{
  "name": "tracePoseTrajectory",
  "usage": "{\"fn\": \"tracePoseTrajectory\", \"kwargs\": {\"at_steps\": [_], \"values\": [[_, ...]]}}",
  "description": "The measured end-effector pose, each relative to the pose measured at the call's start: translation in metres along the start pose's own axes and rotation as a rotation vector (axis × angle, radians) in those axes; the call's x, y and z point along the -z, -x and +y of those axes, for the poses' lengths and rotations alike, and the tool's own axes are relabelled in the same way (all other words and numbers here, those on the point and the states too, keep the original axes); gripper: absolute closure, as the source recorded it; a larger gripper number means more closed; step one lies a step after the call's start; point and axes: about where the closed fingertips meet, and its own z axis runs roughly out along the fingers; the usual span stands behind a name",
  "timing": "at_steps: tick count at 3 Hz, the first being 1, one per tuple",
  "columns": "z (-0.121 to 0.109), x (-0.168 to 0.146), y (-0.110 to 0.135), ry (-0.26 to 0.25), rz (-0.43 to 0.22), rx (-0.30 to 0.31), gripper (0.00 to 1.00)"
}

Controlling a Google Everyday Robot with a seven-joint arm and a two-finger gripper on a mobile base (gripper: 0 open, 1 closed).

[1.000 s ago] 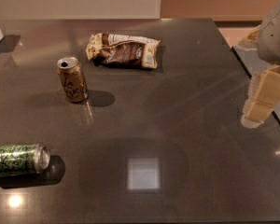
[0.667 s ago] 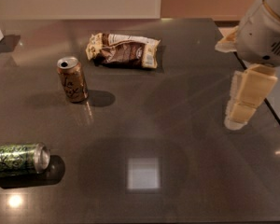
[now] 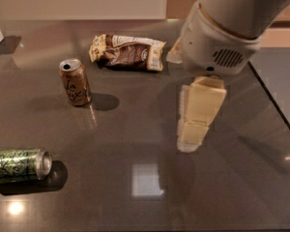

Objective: Place green can upright

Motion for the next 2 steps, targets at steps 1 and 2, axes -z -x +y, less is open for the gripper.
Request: {"fn": "tracePoseTrajectory", "kwargs": {"at_steps": [1, 2], "values": [[0.022, -0.016, 0.042, 0.009, 0.008, 0.05, 0.0], [0.038, -0.036, 0.076, 0.03, 0.007, 0.078, 0.0]]}}
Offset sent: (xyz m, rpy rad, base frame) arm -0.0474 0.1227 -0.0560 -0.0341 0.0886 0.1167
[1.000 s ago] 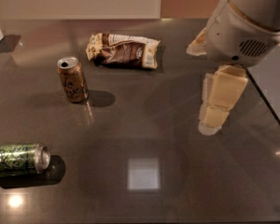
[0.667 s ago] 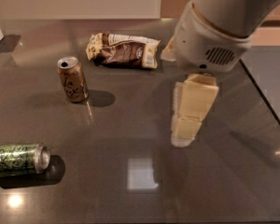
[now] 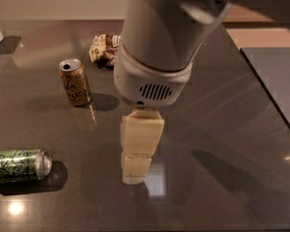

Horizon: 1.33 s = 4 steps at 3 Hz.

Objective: Place green can upright

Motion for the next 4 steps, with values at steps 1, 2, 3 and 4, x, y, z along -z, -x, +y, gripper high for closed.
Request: {"fn": "tracePoseTrajectory", "kwargs": {"at_steps": [1, 2, 3, 4], "values": [[0.004, -0.028, 0.028, 0.041, 0.008, 0.012, 0.0], [0.0, -0.059, 0.052, 0.088, 0.001, 0.02, 0.0], [-0.005, -0.086, 0.068, 0.122, 0.001, 0.028, 0.0], [-0.02, -0.141, 0.131, 0.122, 0.027, 0.07, 0.0]]}}
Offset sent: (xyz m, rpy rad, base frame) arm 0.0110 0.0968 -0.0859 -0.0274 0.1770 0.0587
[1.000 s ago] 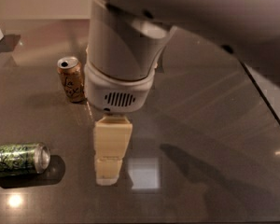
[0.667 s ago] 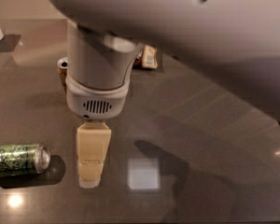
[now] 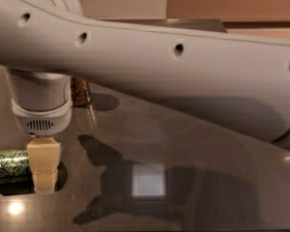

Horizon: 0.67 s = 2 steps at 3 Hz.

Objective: Place green can upright

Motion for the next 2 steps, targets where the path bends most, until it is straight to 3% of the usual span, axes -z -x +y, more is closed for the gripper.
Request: {"fn": "tracePoseTrajectory", "kwargs": {"at_steps": [1, 2], "values": [[-0.0019, -0.0059, 0.0228, -0.013, 0.016, 0.014, 0.0], [-0.0017, -0.0053, 0.021, -0.012, 0.015, 0.013, 0.0]]}}
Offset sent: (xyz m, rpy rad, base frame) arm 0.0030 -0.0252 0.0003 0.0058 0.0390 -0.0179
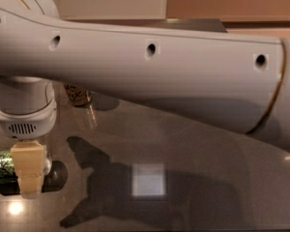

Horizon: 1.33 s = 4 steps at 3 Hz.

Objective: Place green can upright

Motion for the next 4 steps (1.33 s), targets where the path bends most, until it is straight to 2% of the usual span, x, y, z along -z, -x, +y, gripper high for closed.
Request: {"fn": "tracePoseTrajectory", "kwargs": {"at_steps": [1, 2, 4], "values": [[0.001, 0.005, -0.016, 0.014, -0.014, -0.02, 0.0], [-0.001, 0.004, -0.016, 0.019, -0.022, -0.04, 0.0], [-0.014, -0.001, 0.005, 0.021, -0.029, -0.046, 0.0]]}}
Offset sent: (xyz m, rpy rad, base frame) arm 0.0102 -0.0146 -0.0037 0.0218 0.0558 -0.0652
